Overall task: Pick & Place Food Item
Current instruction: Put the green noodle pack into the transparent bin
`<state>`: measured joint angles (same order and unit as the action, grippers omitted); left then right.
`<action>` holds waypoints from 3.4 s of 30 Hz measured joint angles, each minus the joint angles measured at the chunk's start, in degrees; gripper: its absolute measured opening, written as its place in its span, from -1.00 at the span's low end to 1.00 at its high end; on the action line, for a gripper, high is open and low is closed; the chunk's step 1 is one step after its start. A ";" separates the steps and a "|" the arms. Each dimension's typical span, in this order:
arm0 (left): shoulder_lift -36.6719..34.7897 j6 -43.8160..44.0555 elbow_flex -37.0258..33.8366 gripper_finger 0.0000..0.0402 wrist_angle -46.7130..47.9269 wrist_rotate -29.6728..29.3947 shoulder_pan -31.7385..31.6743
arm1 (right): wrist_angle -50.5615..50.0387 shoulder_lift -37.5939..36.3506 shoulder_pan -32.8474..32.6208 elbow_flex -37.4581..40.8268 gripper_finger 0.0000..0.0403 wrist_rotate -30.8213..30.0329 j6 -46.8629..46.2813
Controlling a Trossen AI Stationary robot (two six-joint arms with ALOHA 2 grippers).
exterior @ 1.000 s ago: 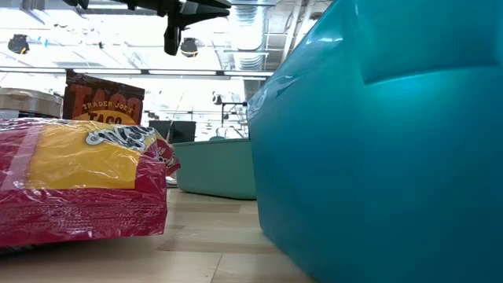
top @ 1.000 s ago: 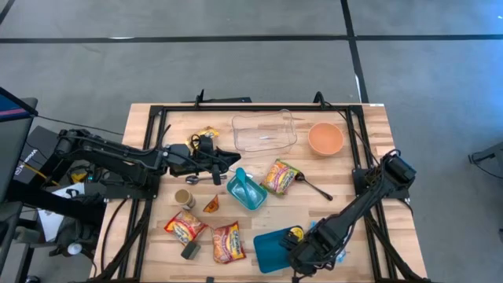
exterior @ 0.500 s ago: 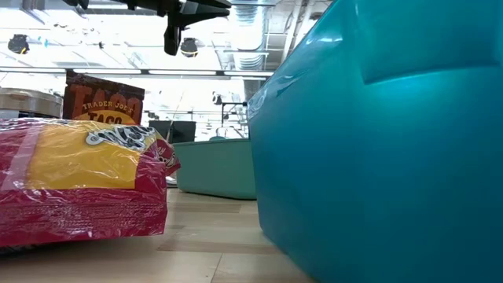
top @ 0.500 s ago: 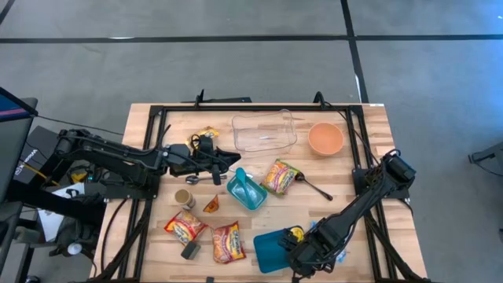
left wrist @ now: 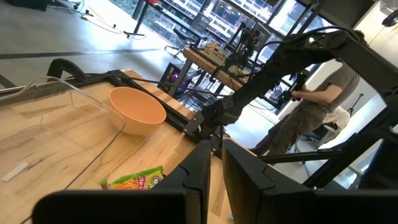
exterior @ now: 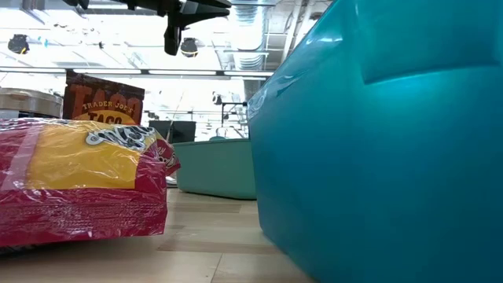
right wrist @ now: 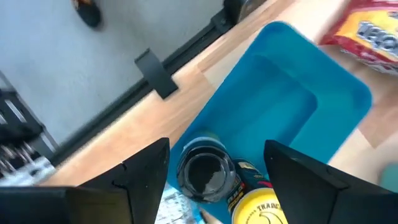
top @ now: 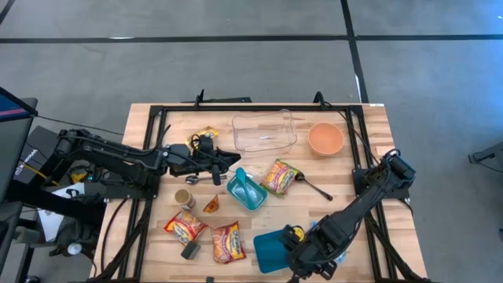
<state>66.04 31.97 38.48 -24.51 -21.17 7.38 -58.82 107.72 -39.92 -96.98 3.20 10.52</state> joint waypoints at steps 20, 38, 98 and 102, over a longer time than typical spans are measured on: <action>0.00 -0.02 0.00 -0.82 0.00 -0.35 0.00 | -4.97 -0.09 6.09 -5.96 0.27 -0.05 -28.84; 0.00 -0.01 0.00 -0.82 0.02 -0.24 0.00 | -1.36 -0.11 -0.09 -5.94 0.27 -28.76 -56.95; 0.02 0.00 0.00 -0.82 0.02 -0.24 0.00 | 15.77 -6.91 12.63 -5.89 -0.99 -10.24 -27.14; 0.00 -0.01 0.00 -0.82 0.02 -0.21 0.00 | 15.93 -6.92 12.01 -5.89 -0.98 -6.10 -24.96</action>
<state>66.04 31.96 38.48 -24.49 -21.39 7.38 -42.89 100.80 -27.91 -102.87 -2.90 -14.44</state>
